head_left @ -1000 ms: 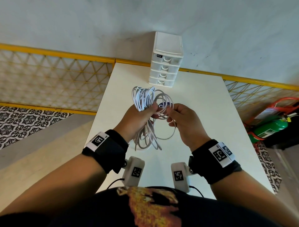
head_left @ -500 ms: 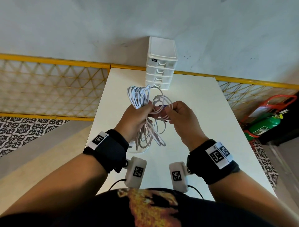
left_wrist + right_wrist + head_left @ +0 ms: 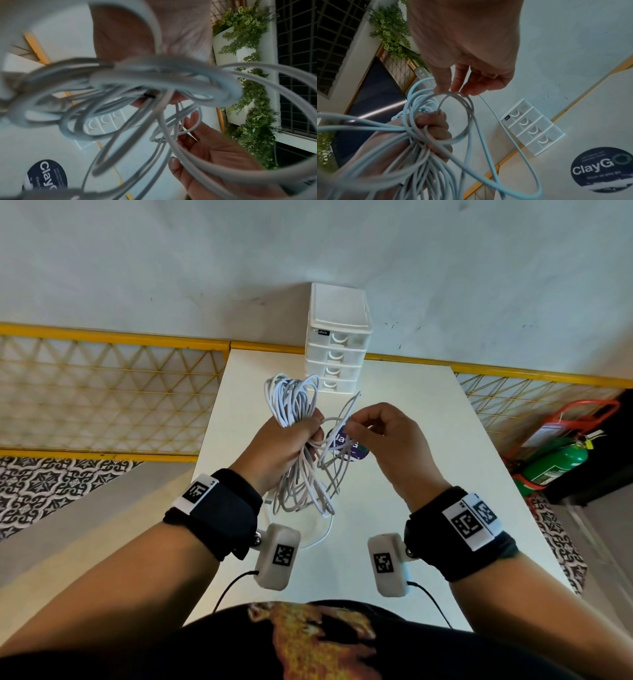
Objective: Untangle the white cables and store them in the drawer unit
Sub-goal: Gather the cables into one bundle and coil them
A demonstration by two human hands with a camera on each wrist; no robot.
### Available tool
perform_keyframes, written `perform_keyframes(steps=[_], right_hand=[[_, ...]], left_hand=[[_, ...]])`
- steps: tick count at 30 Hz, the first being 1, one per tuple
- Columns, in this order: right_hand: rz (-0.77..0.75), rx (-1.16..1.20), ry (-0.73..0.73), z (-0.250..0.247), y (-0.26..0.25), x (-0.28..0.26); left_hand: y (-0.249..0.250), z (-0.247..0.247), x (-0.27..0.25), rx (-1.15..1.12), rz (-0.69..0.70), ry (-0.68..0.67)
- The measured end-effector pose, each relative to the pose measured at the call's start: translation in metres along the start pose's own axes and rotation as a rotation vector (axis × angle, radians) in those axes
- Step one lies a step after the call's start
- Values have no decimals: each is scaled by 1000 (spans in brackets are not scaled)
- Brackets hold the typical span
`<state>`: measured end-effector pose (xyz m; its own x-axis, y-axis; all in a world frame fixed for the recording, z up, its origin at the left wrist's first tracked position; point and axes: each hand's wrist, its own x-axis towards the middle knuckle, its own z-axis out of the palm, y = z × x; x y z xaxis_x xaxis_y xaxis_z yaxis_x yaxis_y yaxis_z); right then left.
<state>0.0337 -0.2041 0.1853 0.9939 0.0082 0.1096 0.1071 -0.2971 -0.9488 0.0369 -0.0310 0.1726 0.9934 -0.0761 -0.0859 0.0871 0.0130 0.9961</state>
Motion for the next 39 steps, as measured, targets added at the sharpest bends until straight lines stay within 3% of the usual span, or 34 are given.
perform_keyframes(steps=[4, 8, 11, 16, 20, 22, 24, 26, 27, 33, 36, 39], right_hand=[[-20, -180, -32, 4, 2, 4], [-89, -330, 48, -12, -3, 7], [-36, -301, 83, -27, -1, 13], [-87, -342, 114, -23, -3, 13], [14, -429, 209, -35, -2, 26], [171, -158, 312, -56, 4, 34], [297, 394, 349, -79, 11, 36], [308, 880, 350, -99, 17, 31], [271, 995, 324, -106, 20, 28], [81, 1000, 131, -125, 37, 23], [75, 963, -73, -112, 30, 23], [60, 806, -250, -89, 10, 24]], left_hand=[[1, 2, 0, 30, -11, -6], [-2, -17, 9, -161, 2, 102], [-4, -32, 14, -259, -14, 177], [-15, -23, 19, -65, -47, 146], [-17, -23, 27, -66, -49, 271], [-21, -37, 33, -189, -64, 358], [-26, -52, 39, -244, -77, 419], [-31, -60, 43, -237, -96, 456], [-34, -62, 45, -239, -105, 463], [-35, -54, 48, -350, -96, 433], [-28, -47, 43, -460, -27, 258], [-25, -28, 41, -410, -3, 106]])
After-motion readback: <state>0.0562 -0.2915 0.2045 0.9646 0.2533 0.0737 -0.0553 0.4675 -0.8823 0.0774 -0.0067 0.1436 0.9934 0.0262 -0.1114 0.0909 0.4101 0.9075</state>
